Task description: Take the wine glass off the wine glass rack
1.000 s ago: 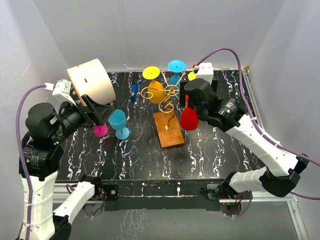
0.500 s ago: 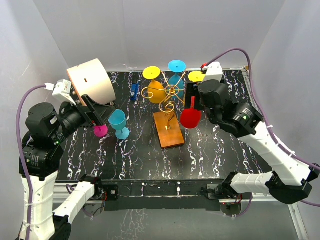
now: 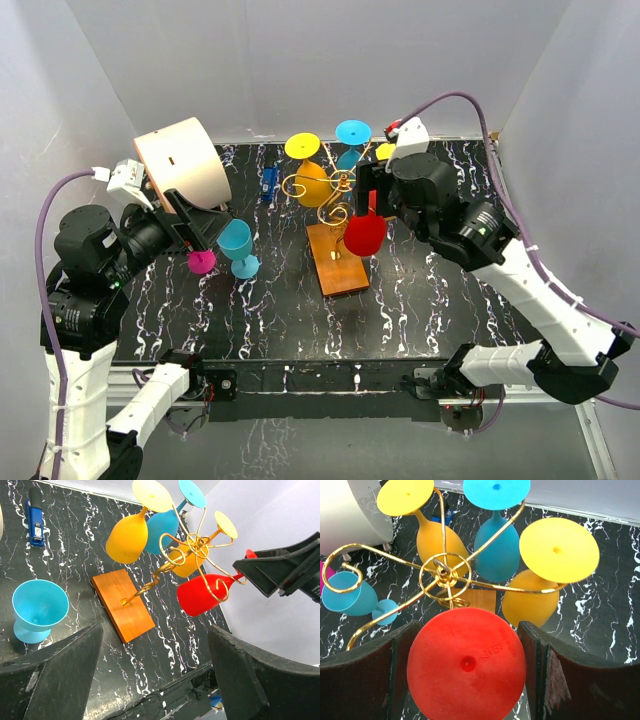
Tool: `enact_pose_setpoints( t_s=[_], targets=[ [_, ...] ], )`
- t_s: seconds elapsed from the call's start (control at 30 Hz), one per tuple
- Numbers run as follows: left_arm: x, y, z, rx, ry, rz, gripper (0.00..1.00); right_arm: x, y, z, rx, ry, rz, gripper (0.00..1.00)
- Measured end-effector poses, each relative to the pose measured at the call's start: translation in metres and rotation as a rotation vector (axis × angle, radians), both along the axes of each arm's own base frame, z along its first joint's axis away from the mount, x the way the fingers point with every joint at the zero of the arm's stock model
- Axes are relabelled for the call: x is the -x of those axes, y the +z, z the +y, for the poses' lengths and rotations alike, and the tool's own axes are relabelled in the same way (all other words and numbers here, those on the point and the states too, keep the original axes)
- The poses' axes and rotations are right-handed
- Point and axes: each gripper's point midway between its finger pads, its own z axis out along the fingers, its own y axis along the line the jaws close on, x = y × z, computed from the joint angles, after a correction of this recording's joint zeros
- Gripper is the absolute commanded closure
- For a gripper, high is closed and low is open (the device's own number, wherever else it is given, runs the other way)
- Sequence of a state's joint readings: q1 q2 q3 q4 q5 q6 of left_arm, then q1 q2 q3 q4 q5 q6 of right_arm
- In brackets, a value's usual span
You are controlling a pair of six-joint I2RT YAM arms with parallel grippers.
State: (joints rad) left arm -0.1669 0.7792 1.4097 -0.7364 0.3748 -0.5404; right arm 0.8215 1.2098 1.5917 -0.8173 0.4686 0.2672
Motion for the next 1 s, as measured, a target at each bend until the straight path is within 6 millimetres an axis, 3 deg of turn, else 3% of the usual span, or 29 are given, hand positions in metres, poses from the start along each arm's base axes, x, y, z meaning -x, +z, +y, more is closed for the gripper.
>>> enact_pose_setpoints(
  t_s=[0.17,0.4,0.73,1.0],
  targets=[
    [0.000,0.000,0.000,-0.001,0.000,0.001,0.15,-0.017,-0.005,0.009,0.027,-0.035,0.004,0.38],
    [0.001,-0.001,0.000,-0.003,0.000,0.001,0.15,-0.033,-0.005,0.000,0.073,-0.143,-0.015,0.38],
    [0.002,-0.001,0.001,-0.005,0.000,-0.001,0.15,-0.036,0.003,-0.024,0.093,-0.276,-0.051,0.38],
    [0.001,-0.001,0.001,-0.005,0.000,-0.001,0.15,-0.023,0.011,-0.048,0.110,-0.321,-0.063,0.38]
  ],
)
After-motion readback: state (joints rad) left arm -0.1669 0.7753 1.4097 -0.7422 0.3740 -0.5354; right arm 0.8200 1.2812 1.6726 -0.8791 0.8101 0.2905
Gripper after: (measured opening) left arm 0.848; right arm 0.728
